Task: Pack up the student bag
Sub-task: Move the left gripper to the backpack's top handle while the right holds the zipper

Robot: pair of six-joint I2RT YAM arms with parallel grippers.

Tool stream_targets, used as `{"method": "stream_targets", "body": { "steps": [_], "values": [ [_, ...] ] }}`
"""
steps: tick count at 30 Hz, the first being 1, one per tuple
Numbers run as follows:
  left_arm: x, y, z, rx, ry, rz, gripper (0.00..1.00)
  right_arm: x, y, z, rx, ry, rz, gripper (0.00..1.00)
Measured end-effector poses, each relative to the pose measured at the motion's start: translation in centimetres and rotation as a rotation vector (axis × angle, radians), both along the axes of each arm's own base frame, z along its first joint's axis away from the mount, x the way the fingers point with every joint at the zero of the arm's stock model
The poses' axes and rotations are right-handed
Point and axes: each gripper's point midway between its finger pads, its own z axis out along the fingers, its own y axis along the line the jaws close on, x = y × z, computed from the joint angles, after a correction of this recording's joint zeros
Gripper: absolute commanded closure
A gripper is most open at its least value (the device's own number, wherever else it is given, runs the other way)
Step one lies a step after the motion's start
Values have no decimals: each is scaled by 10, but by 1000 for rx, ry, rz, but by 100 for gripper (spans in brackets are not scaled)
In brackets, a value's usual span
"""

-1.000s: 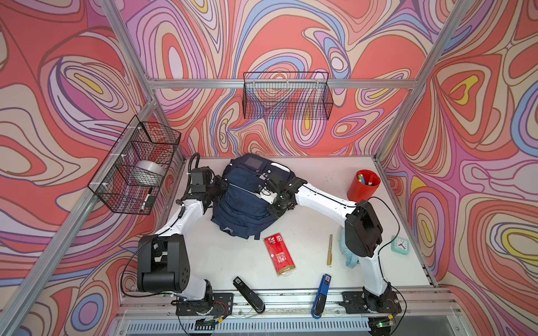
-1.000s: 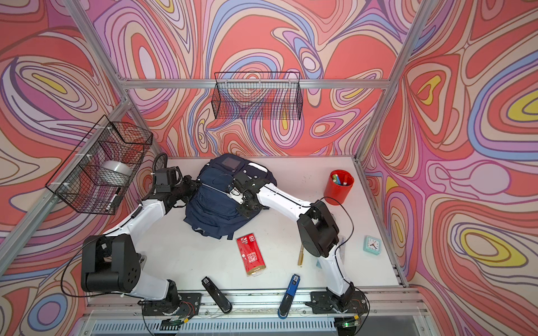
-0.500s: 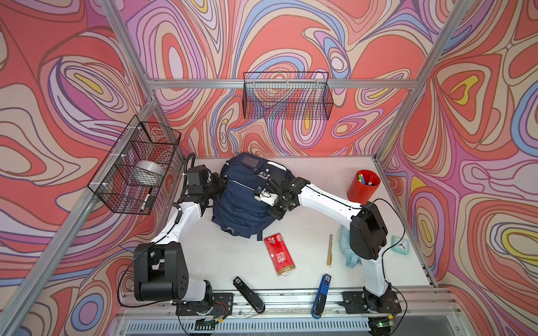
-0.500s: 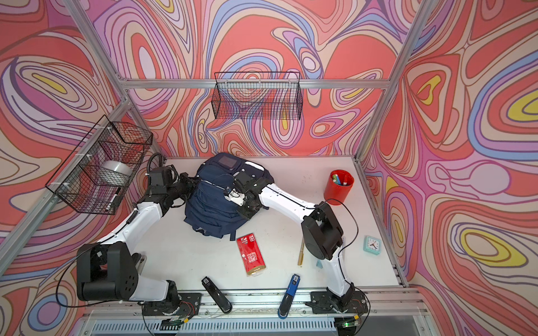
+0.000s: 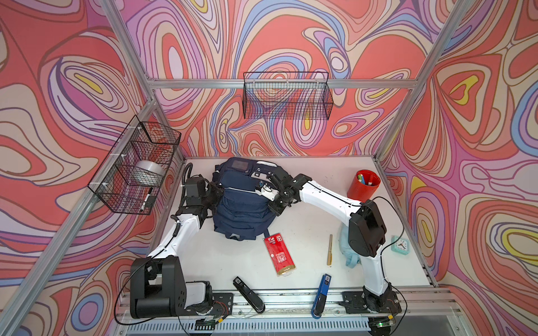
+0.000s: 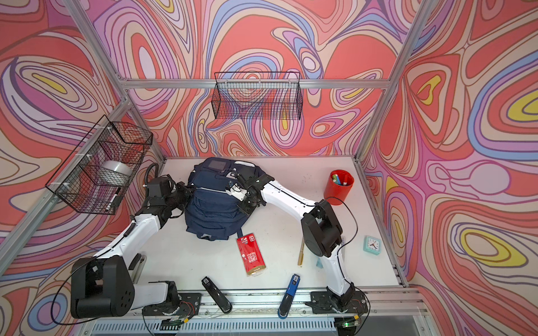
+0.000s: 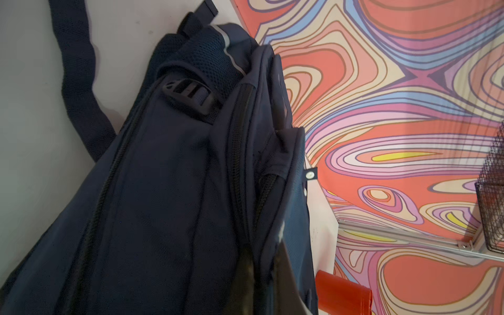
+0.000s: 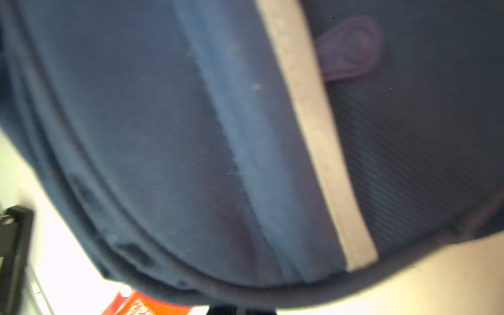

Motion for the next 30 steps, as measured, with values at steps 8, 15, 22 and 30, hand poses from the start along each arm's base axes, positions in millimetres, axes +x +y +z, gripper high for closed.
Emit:
{"method": "stream_targets", "body": {
  "steps": [8,15,22,30],
  "values": [
    [-5,2,6,51,-23,-6,100,30,-7,27,159,135,-134,100],
    [-33,-15,-9,120,-8,-119,54,64,-30,32,147,70,-163,100],
    [-50,-36,15,348,-41,-281,41,67,-40,-2,39,56,-121,100],
    [-29,-69,91,541,-250,-496,32,72,-40,-11,48,44,-68,100]
  ]
}}
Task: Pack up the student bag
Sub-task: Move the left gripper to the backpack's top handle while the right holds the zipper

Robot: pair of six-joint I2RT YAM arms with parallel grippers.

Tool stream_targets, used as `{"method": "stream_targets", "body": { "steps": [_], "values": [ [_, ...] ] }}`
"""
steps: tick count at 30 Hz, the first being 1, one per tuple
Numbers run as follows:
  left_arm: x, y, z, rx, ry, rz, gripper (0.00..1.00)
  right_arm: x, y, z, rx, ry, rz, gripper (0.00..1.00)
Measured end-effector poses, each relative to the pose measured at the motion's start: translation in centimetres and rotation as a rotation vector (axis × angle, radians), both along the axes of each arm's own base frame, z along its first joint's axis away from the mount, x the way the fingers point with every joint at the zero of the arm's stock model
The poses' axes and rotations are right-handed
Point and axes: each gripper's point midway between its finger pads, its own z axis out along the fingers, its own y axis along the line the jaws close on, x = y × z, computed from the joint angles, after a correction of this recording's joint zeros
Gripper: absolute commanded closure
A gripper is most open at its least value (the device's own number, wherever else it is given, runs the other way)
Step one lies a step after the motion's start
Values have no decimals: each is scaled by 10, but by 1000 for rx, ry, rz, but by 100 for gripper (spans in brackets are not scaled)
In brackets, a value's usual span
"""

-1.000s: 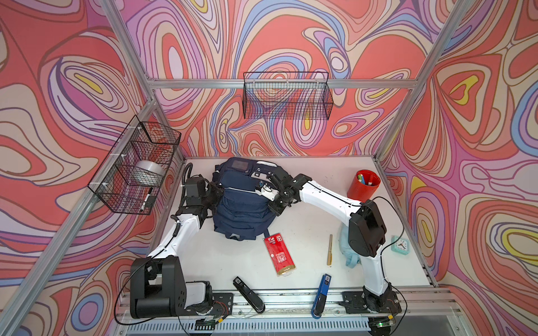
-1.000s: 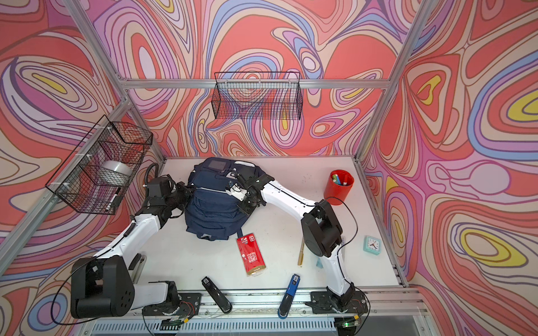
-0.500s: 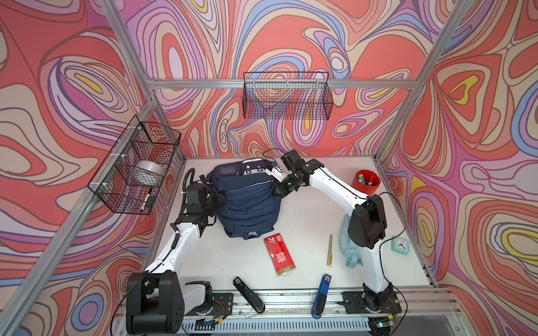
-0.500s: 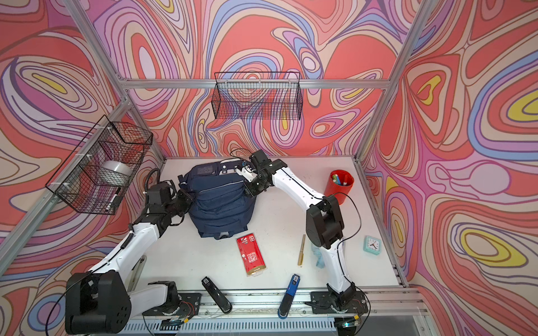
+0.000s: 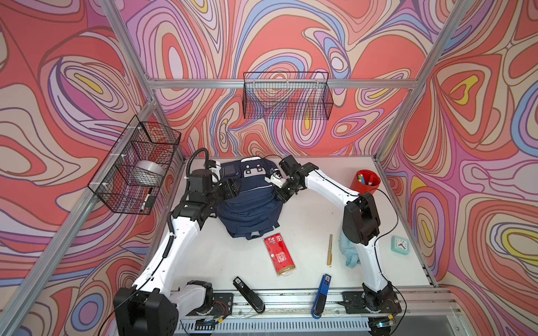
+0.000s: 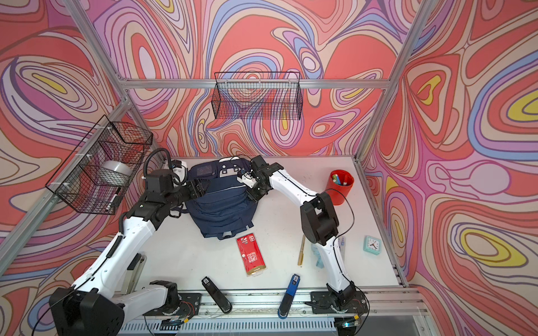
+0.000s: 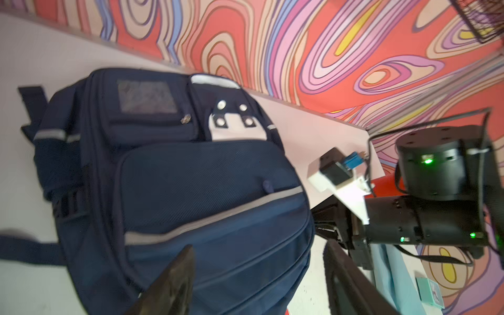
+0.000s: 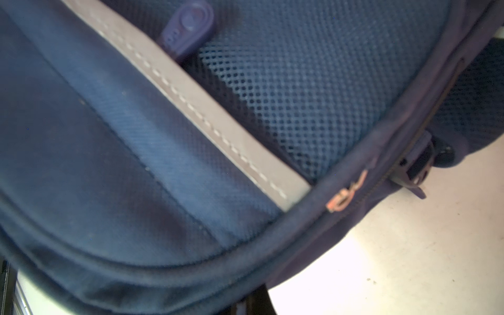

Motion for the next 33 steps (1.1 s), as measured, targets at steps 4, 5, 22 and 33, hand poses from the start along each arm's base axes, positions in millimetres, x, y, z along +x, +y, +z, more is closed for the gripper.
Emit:
{"method": "stream_targets", "body": {
  "steps": [4,5,22,33],
  "values": [
    [-1,-22,4,108,-86,-210,33,-1,-1,-5,13,7,17,100],
    [-4,-29,3,150,-114,-275,30,-2,-1,-7,16,12,20,100],
    [3,-83,-96,638,-219,-1046,29,-7,3,-22,90,50,50,100],
    [16,-74,-122,771,-225,-1091,44,-8,3,-25,100,56,54,100]
  ]
}}
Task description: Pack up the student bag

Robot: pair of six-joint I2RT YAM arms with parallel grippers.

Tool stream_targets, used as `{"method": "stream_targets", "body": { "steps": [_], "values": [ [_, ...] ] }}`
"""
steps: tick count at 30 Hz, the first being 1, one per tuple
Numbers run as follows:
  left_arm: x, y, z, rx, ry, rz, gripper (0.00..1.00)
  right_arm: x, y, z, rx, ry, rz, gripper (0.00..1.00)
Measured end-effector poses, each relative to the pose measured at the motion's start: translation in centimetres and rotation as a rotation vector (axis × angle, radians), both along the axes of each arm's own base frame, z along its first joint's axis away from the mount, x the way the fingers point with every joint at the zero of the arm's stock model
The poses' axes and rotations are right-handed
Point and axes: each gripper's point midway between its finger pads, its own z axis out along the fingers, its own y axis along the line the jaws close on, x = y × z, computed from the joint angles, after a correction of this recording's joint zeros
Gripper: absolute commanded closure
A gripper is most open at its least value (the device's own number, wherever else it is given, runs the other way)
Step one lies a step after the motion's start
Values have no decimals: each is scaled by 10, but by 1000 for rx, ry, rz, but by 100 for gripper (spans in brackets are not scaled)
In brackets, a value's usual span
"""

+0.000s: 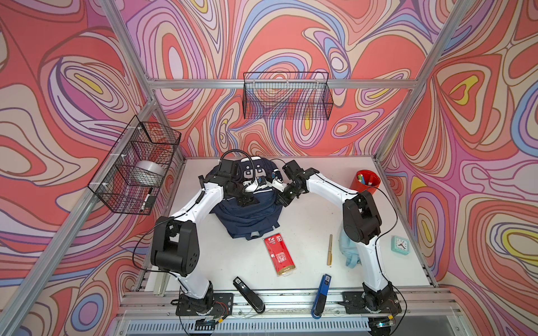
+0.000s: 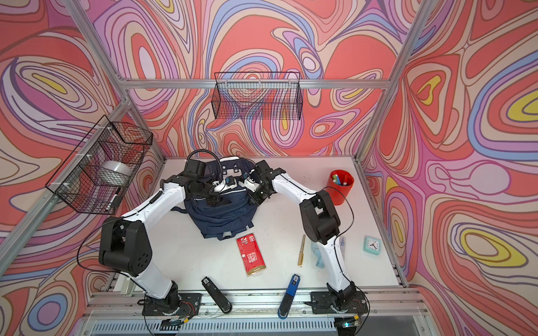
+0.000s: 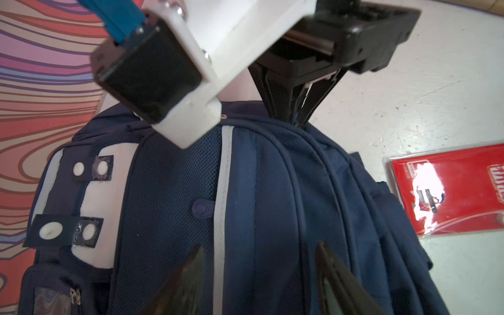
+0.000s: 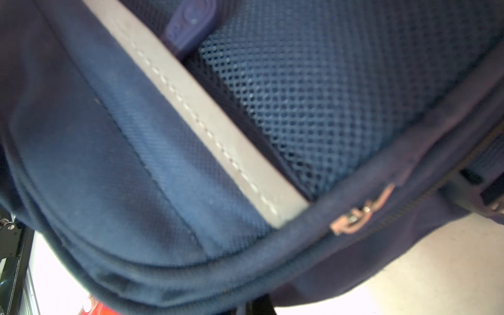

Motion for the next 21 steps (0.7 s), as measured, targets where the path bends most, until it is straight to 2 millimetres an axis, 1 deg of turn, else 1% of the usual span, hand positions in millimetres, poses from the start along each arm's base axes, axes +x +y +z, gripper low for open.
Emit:
{"method": "stream_targets", "body": {
  "steps": [2,4,5,6,7,9,10,11,14,18,21],
  "values": [
    [0,-1,-10,9,19,-7,42,0,0,0,1,-1,0,100],
    [-1,-2,-17,20,28,-15,37,0,0,0,3,0,-2,100],
    [-2,-2,-20,25,32,-17,36,0,1,0,4,0,-2,100],
    [-2,-2,-22,31,34,-18,36,0,1,0,4,1,-3,100],
    [-2,-3,-24,36,34,-20,40,0,1,0,4,1,-2,100],
    [0,-2,-28,45,37,-17,60,0,1,0,4,1,-3,100],
    [1,-2,-31,52,44,-17,77,0,1,0,4,0,-3,100],
    [1,-4,-33,56,60,-20,100,1,1,0,5,-1,-3,100],
    [4,-5,-33,69,118,-22,100,4,0,-1,3,-11,-12,100],
    [16,-11,-17,38,224,36,100,12,-5,-5,-5,-40,-45,100],
    [24,-16,-5,1,316,95,100,16,-9,0,-27,-76,-65,100]
  ]
}}
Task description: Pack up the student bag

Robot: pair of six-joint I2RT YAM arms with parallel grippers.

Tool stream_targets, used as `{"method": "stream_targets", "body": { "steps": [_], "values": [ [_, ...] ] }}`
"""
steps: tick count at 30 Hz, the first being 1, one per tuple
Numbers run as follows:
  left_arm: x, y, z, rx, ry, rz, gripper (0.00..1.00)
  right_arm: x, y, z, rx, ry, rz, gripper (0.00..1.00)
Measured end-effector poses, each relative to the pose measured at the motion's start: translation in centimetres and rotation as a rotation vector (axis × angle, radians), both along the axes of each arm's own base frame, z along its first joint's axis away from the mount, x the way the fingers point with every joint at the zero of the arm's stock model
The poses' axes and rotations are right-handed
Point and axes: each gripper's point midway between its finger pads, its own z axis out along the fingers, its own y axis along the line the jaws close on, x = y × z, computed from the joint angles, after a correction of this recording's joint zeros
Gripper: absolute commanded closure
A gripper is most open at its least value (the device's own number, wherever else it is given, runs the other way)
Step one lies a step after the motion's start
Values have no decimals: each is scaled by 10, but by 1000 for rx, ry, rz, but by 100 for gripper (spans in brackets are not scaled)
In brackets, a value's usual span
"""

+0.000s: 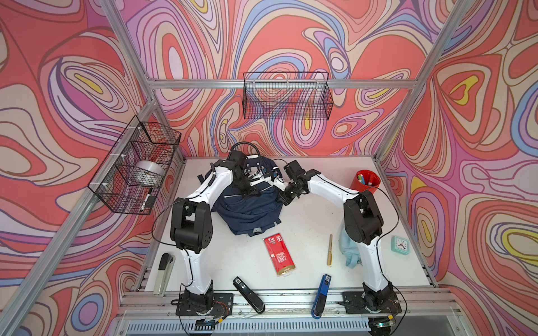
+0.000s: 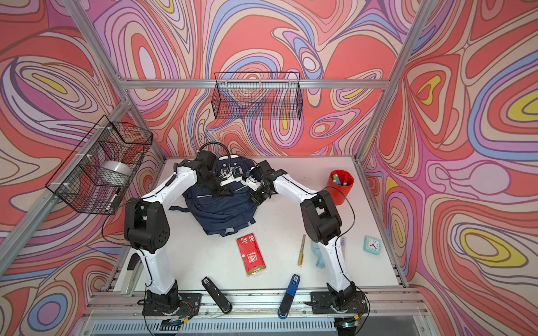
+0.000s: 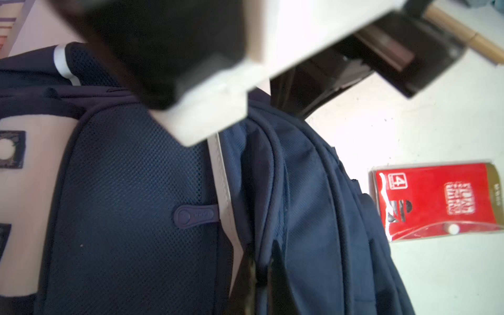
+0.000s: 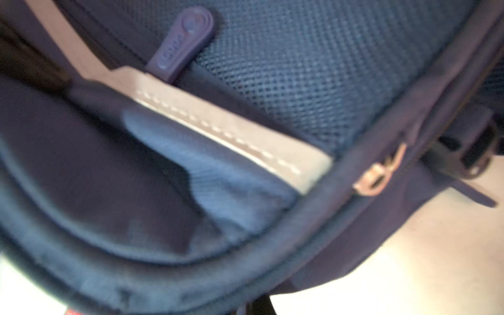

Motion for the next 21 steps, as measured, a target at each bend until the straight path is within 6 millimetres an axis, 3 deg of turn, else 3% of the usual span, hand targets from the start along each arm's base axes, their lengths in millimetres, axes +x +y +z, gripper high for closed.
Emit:
{"method": "stream_targets", "body": {
  "steps": [5,10,21],
  "values": [
    [7,-6,13,-48,102,71,100,4,-4,20,-15,-60,-12,100],
    [6,-6,15,-82,163,142,100,-9,-4,40,-22,-96,3,100],
    [6,-4,17,-151,282,322,100,-53,32,56,-138,-125,22,100]
  ]
}}
